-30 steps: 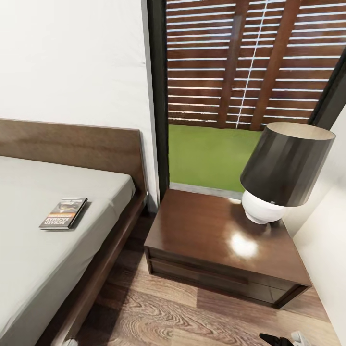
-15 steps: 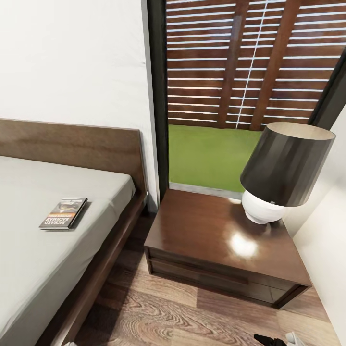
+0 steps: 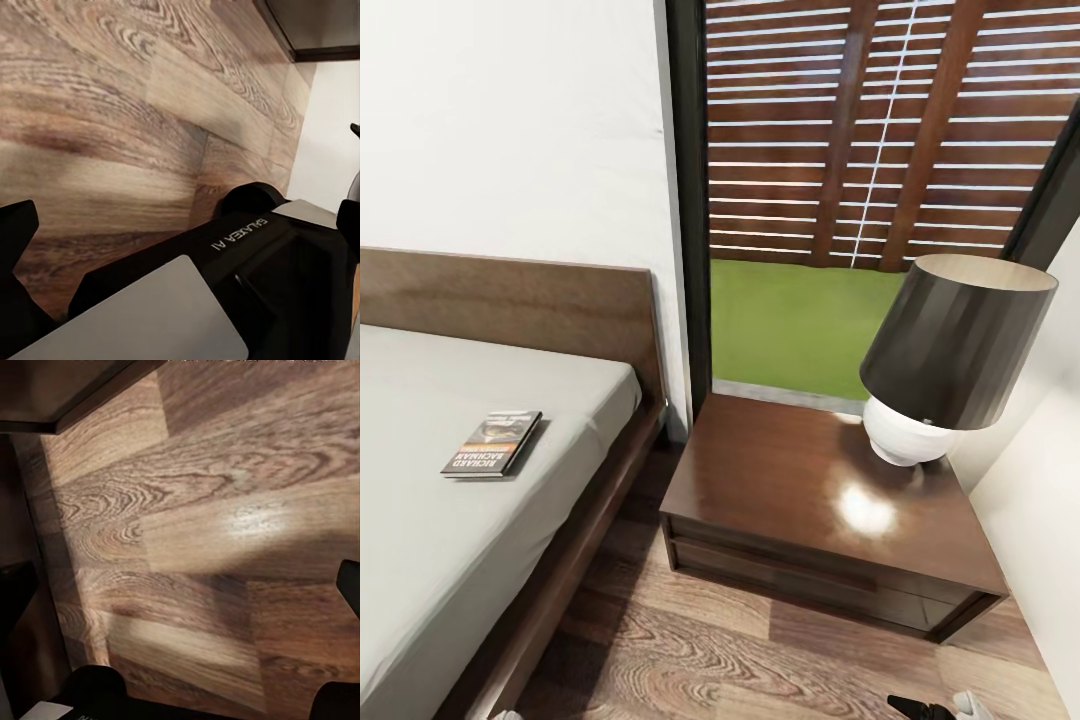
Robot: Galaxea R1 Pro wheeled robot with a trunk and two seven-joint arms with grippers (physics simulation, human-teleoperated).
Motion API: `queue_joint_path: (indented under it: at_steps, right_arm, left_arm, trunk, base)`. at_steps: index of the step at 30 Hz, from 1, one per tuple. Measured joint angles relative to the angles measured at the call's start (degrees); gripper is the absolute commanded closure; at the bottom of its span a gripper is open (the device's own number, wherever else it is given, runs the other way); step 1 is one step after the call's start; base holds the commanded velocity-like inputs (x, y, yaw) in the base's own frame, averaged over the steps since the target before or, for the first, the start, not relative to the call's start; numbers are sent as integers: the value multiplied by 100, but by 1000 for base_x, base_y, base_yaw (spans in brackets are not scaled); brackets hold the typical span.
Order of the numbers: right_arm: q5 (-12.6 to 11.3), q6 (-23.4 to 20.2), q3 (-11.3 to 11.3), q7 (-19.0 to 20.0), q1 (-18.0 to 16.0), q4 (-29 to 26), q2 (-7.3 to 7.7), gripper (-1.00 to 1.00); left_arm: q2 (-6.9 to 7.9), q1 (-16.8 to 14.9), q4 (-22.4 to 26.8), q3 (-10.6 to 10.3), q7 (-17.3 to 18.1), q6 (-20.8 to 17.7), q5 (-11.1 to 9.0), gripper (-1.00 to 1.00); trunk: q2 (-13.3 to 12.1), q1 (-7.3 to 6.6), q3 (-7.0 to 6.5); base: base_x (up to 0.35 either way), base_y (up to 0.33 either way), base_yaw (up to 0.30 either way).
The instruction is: In the bedroom, move the book from the bed onto either nightstand, and place the two sandals side by side next to the bed.
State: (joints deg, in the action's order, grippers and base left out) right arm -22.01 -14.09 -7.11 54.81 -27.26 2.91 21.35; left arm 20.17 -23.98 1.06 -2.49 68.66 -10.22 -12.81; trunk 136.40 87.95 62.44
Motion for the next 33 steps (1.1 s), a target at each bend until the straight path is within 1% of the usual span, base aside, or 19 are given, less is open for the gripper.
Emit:
queue_joint_path:
  at_steps: [7,13,17,21,24,27,32,33]
  right_arm:
    - [8,163,0,-22,0,0,-1,-100]
    - [8,217,0,-48,0,3,-2,-100]
    - [0,234,0,-100,0,2,-7,-100]
    - [-2,238,0,-123,0,2,-10,-100]
    - [-6,240,4,-136,0,3,-15,-100]
    - [-14,241,2,-144,0,3,-17,-100]
    - [-24,248,0,-158,0,3,-62,-100]
    - [-29,250,-5,-183,0,2,-94,-100]
  left_arm:
    - [-38,0,14,9,-8,-23,-11,-100]
    - [-87,0,41,11,-42,-44,-20,-100]
    - [-192,0,147,16,-157,-76,-34,-100]
    - [-316,0,410,21,-405,-151,-41,-100]
    - [-438,0,642,21,-573,-357,-44,-100]
    - [-580,0,928,20,-746,-677,-40,-100]
    - [-780,-1,1549,28,-1124,-1299,-41,-100]
    - [-836,-3,1815,36,-1283,-1542,-52,-100]
  trunk:
    - [0,0,0]
    - [0,0,0]
    - [0,0,0]
    - [0,0,0]
    - [0,0,0]
    - [0,0,0]
    - [0,0,0]
    - [0,0,0]
  base:
    - [0,0,0]
    - [0,0,0]
    - [0,0,0]
    - [0,0,0]
    - [0,0,0]
    - [0,0,0]
    - [0,0,0]
    - [0,0,0]
